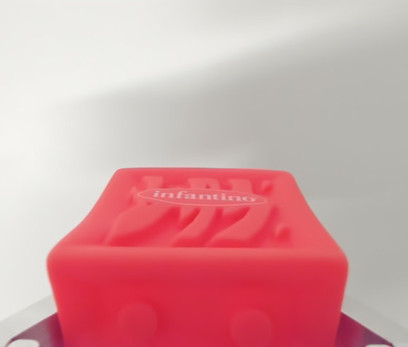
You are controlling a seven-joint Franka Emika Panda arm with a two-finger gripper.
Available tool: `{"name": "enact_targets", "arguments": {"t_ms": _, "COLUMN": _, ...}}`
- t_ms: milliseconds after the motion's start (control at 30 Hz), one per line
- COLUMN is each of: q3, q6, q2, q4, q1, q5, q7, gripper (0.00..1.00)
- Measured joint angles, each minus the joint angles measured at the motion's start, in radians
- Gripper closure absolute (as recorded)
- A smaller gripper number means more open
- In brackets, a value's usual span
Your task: Destack cube
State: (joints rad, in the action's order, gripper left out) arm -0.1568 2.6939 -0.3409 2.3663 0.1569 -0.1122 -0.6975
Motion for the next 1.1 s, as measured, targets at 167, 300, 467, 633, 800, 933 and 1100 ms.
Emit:
{"name": "enact_targets", "arguments": {"t_ms": 167, "q3": 0.007, "q6": 0.027, "q2": -0.032, "q4": -0.006, "q1": 0.005, "q5": -0.012, "q7": 0.009, "gripper": 1.00}}
{"name": "enact_targets", "arguments": {"t_ms": 300, "q3": 0.014, "q6": 0.046, "q2": -0.056, "q4": -0.010, "q1": 0.009, "q5": -0.020, "q7": 0.015, "gripper": 1.00}}
{"name": "enact_targets", "arguments": {"t_ms": 467, "q3": 0.023, "q6": 0.068, "q2": -0.083, "q4": -0.015, "q1": 0.017, "q5": -0.027, "q7": 0.020, "gripper": 1.00}}
{"name": "enact_targets", "arguments": {"t_ms": 633, "q3": 0.032, "q6": 0.086, "q2": -0.107, "q4": -0.022, "q1": 0.025, "q5": -0.031, "q7": 0.024, "gripper": 1.00}}
{"name": "enact_targets", "arguments": {"t_ms": 800, "q3": 0.040, "q6": 0.105, "q2": -0.132, "q4": -0.027, "q1": 0.032, "q5": -0.034, "q7": 0.027, "gripper": 1.00}}
{"name": "enact_targets", "arguments": {"t_ms": 933, "q3": 0.046, "q6": 0.115, "q2": -0.146, "q4": -0.032, "q1": 0.037, "q5": -0.035, "q7": 0.028, "gripper": 1.00}}
{"name": "enact_targets", "arguments": {"t_ms": 1100, "q3": 0.053, "q6": 0.127, "q2": -0.162, "q4": -0.037, "q1": 0.044, "q5": -0.035, "q7": 0.029, "gripper": 1.00}}
